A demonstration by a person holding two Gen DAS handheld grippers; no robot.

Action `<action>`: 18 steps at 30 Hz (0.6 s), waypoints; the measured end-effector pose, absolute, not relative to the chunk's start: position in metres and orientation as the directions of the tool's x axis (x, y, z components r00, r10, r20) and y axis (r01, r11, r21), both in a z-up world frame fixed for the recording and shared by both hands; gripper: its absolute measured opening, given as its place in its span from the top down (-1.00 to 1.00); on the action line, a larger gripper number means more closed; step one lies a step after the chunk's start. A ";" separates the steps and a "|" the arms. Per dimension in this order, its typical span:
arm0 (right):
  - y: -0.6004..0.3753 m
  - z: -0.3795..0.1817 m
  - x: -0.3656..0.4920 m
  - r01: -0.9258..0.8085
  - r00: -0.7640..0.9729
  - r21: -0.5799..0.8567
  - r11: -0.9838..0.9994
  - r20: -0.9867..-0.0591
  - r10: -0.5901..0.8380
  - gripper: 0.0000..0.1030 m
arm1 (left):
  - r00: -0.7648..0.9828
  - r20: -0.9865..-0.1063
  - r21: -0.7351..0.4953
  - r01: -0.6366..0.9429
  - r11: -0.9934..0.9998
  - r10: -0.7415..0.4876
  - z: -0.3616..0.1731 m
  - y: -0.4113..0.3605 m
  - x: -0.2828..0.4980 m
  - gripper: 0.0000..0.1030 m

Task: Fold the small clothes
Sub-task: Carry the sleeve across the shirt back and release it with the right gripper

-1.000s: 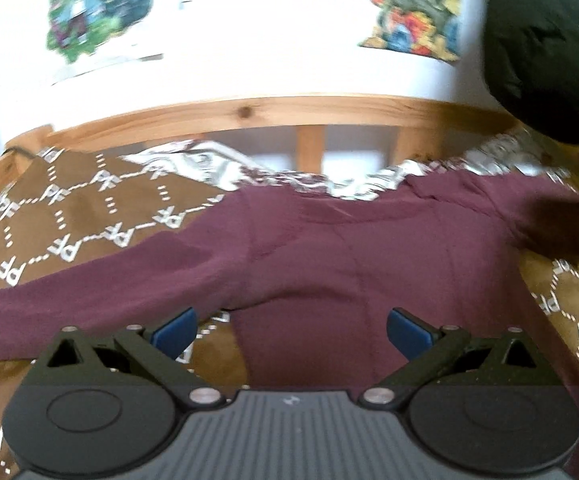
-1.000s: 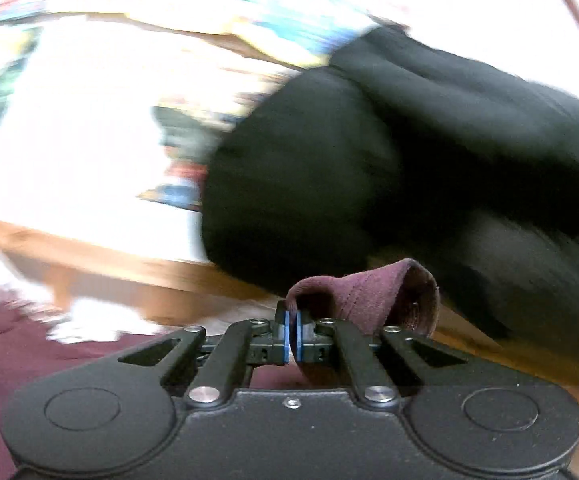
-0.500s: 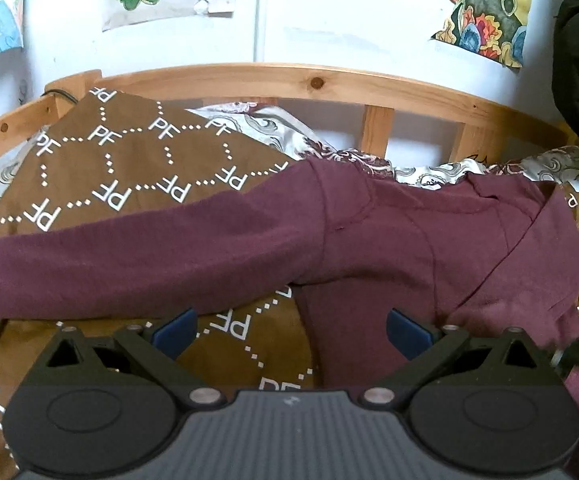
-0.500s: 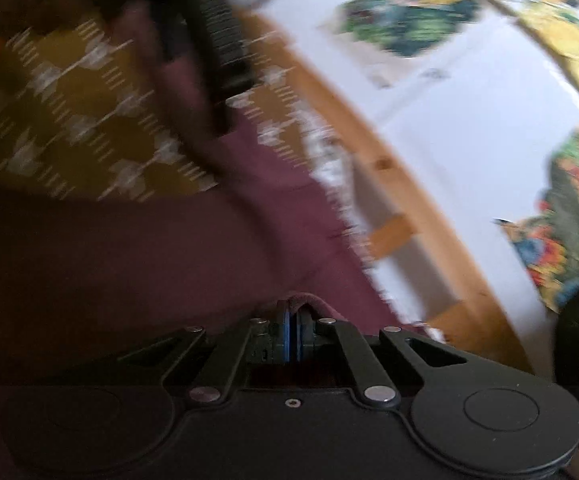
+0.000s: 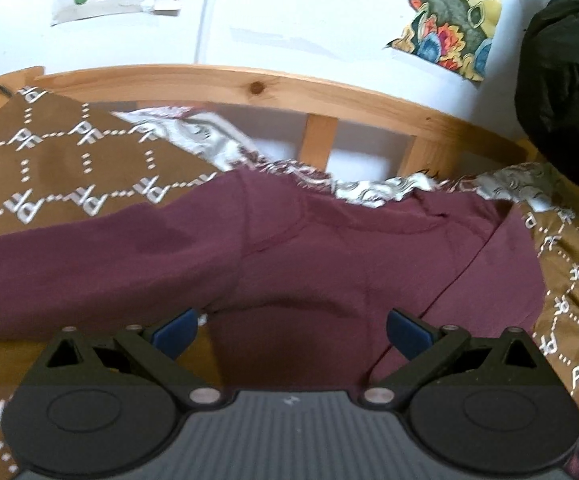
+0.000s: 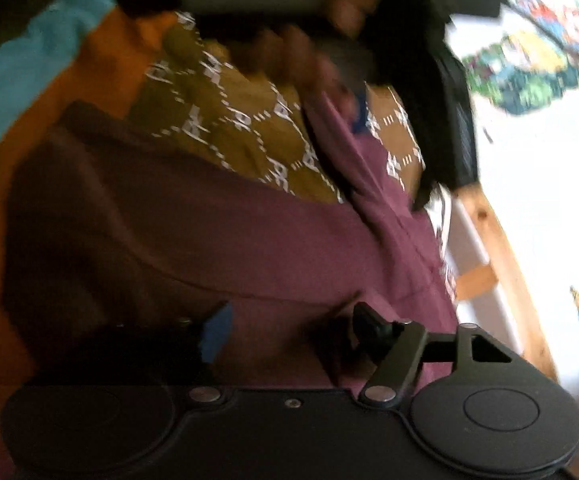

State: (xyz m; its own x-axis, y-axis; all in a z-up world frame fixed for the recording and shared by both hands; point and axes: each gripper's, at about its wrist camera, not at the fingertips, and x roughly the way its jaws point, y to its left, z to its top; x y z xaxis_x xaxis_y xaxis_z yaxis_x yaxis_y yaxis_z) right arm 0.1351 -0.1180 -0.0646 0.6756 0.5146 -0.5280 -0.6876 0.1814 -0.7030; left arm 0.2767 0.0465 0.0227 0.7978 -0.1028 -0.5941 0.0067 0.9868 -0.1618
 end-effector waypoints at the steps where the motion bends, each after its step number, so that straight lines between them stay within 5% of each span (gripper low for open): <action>1: -0.117 -0.065 0.131 -0.678 0.676 -0.717 0.162 -0.521 0.521 -0.39 | 0.800 -0.591 -0.163 0.006 0.987 -0.103 0.024 0.045 0.279 -0.99; 6: -0.120 -0.049 0.137 -0.707 0.689 -0.642 0.298 -0.528 0.496 -0.45 | 0.805 -0.586 -0.138 0.007 0.990 -0.088 0.026 0.048 0.273 -0.99; 15: -0.141 -0.025 0.203 -0.635 0.688 -0.145 0.759 -0.554 0.469 -0.46 | 0.764 -0.645 -0.130 -0.076 0.989 -0.026 0.017 0.073 0.264 -0.99; 18: -0.130 -0.030 0.214 -0.643 0.647 -0.056 0.764 -0.574 0.503 -0.18 | 0.767 -0.642 -0.121 -0.078 0.990 -0.018 0.018 0.076 0.263 -0.99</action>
State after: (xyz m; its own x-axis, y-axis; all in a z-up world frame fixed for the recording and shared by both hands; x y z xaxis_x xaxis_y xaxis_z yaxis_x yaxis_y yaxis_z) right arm 0.2135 -0.1299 -0.0300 0.6467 0.5026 -0.5737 -0.6432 0.7637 -0.0560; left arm 0.2626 0.0755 0.0177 0.7668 -0.0175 -0.6416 -0.0782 0.9896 -0.1205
